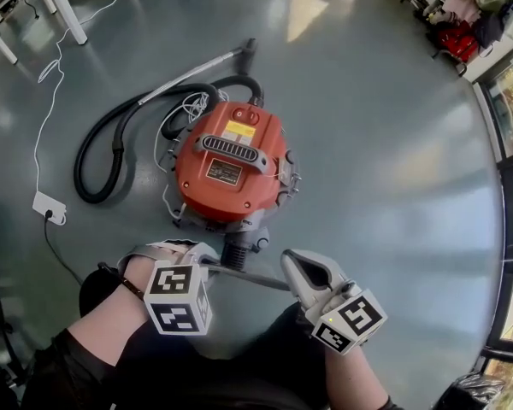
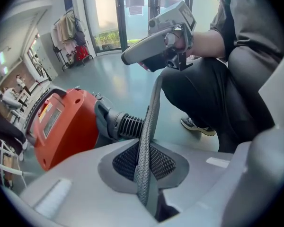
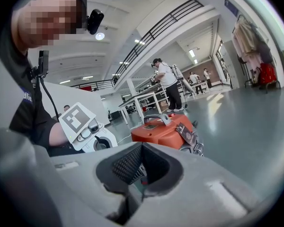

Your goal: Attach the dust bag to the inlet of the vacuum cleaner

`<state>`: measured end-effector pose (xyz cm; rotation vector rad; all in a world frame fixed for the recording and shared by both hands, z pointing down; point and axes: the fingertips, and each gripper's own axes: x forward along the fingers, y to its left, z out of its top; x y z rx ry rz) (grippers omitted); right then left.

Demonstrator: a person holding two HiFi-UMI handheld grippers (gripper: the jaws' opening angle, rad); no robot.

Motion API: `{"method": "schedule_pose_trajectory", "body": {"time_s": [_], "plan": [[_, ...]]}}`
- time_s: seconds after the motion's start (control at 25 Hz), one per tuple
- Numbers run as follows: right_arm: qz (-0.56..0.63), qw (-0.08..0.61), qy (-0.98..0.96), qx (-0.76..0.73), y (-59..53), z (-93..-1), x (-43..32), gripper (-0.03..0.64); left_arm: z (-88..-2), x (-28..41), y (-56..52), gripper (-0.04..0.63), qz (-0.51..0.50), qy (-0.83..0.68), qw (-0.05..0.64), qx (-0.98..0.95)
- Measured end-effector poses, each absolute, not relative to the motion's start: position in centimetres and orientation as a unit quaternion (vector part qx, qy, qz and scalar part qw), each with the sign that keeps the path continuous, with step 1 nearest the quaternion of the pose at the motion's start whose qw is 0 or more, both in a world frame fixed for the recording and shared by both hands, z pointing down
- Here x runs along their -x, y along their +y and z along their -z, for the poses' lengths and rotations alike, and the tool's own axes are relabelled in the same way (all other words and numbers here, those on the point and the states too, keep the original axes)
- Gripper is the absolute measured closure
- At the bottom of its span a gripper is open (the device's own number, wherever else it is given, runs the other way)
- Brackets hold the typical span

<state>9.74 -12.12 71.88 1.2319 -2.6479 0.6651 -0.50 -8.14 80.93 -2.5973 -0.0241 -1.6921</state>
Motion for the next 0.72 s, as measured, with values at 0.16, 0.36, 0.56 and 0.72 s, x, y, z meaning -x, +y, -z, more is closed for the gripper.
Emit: {"method": "schedule_pose_trajectory", "body": {"time_s": [0.16, 0.36, 0.56, 0.72], "plan": [[-0.219, 0.077, -0.879, -0.416, -12.2, -72.3, -10.1, 0.624, -81.0, -1.4, -8.1, 0.551, 0.535, 0.003, 0.006, 0.845], [-0.198, 0.091, -0.886, -0.409, -12.0, -72.4, -9.8, 0.623, -81.2, -1.4, -8.3, 0.552, 0.531, -0.006, -0.003, 0.847], [-0.130, 0.174, -0.918, -0.331, -10.3, -72.6, -6.7, 0.623, -81.3, -1.0, -8.5, 0.551, 0.539, -0.022, 0.012, 0.842], [-0.107, 0.288, -0.918, -0.252, -8.7, -75.3, -4.4, 0.476, -81.3, -1.2, -8.4, 0.549, 0.539, -0.022, 0.018, 0.842]]}}
